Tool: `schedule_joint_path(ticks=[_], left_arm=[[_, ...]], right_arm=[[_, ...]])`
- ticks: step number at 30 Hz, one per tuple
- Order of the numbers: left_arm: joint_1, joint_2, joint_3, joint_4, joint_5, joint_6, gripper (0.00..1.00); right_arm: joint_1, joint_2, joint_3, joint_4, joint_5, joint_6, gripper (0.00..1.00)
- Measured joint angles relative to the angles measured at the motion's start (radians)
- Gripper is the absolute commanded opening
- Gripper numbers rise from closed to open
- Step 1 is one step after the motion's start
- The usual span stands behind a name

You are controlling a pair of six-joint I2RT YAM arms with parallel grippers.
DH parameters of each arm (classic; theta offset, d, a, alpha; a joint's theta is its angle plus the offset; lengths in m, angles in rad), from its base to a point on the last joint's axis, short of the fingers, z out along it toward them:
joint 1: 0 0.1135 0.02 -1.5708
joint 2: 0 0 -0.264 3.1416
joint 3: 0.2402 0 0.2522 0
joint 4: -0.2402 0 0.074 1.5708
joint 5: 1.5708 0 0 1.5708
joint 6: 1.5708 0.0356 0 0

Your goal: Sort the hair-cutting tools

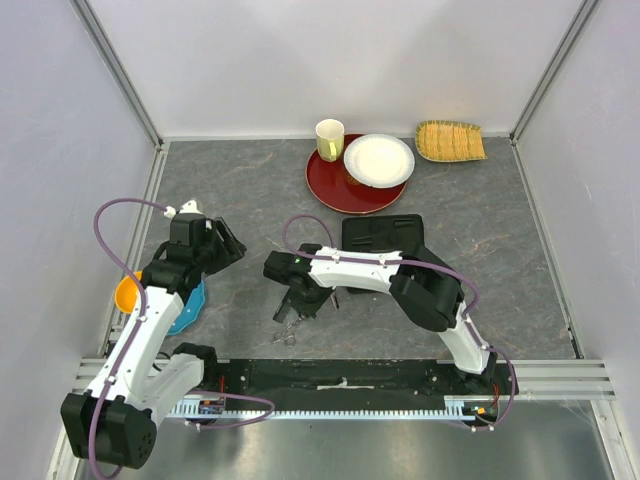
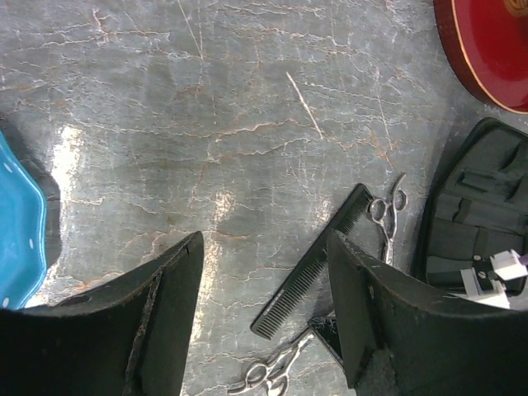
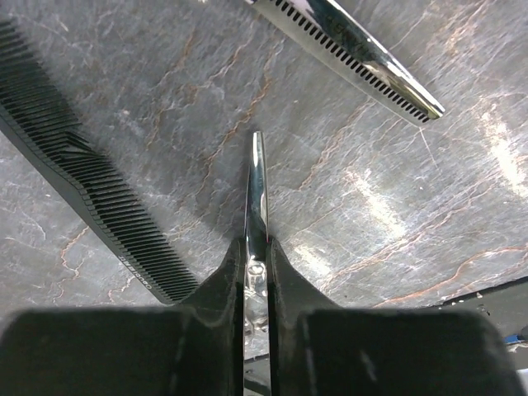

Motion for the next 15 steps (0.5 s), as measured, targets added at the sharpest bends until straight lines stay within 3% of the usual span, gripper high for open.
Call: schedule_joint_path(ticks=[2,15], left_arm=[[0.0,-0.004,0.0,0.0,0.01,-0.005,0.68],[0.0,-0.012,-0.005,0.0,0.111,-0.019,0.68]], right_arm=[[-0.006,-0.007,-0.013,0.01,-0.014,0.003,0.0],[-0.023,-0.047,-0.041,0.025,0.05,-0.022,0.0]])
